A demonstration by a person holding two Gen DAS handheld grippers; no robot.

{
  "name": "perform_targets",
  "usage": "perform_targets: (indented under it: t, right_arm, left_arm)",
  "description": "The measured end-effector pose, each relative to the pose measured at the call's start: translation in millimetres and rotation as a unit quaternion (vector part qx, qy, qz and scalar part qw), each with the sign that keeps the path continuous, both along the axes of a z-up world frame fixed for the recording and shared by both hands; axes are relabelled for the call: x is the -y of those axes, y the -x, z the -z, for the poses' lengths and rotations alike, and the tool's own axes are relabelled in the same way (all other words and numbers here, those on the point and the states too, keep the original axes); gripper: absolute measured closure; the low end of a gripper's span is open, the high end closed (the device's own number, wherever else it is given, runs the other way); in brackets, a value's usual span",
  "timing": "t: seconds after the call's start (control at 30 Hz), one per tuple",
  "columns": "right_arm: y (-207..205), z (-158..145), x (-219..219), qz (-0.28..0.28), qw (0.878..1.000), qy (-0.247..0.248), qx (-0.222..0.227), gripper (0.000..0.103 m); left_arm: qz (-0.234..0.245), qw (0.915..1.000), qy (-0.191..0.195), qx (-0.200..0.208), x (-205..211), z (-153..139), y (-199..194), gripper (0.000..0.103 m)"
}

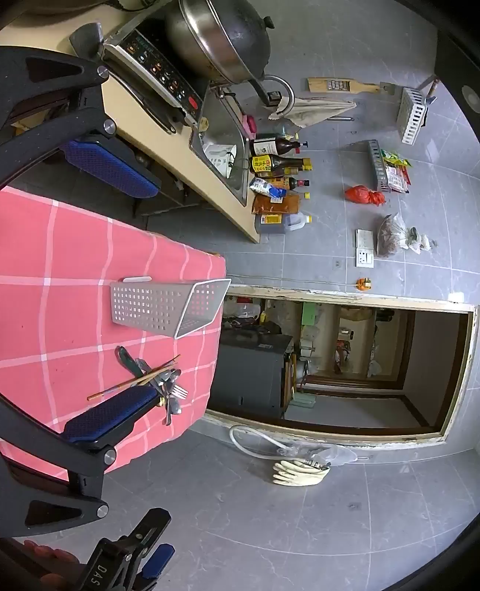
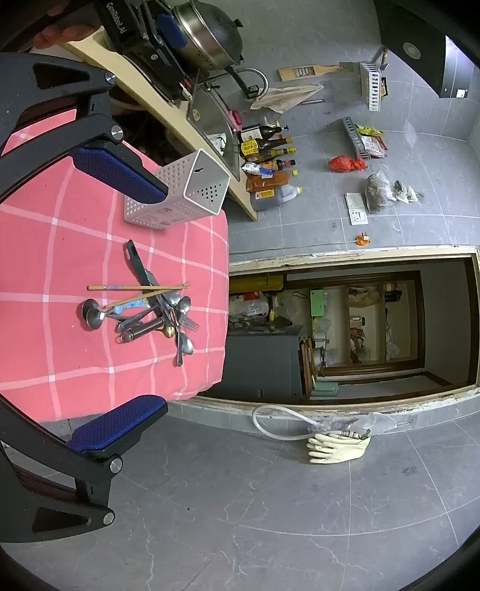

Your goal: Organize utensils

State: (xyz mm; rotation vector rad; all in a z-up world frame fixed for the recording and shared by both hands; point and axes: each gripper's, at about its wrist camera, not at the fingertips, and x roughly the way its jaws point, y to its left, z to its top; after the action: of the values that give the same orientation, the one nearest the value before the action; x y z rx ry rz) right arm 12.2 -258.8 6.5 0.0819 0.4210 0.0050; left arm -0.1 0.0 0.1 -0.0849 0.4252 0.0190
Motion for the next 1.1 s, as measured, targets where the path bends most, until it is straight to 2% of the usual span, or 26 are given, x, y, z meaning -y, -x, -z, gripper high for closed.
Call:
perform_targets:
  t: [1.1]
  right_arm:
    - [0.3, -0.5, 1.5, -0.001, 1.000, -0.002, -0.003, 0.001]
  left_arm:
    - [0.000, 1.0000, -0.006, 0.000, 0.0, -0.1, 0.1, 0.001]
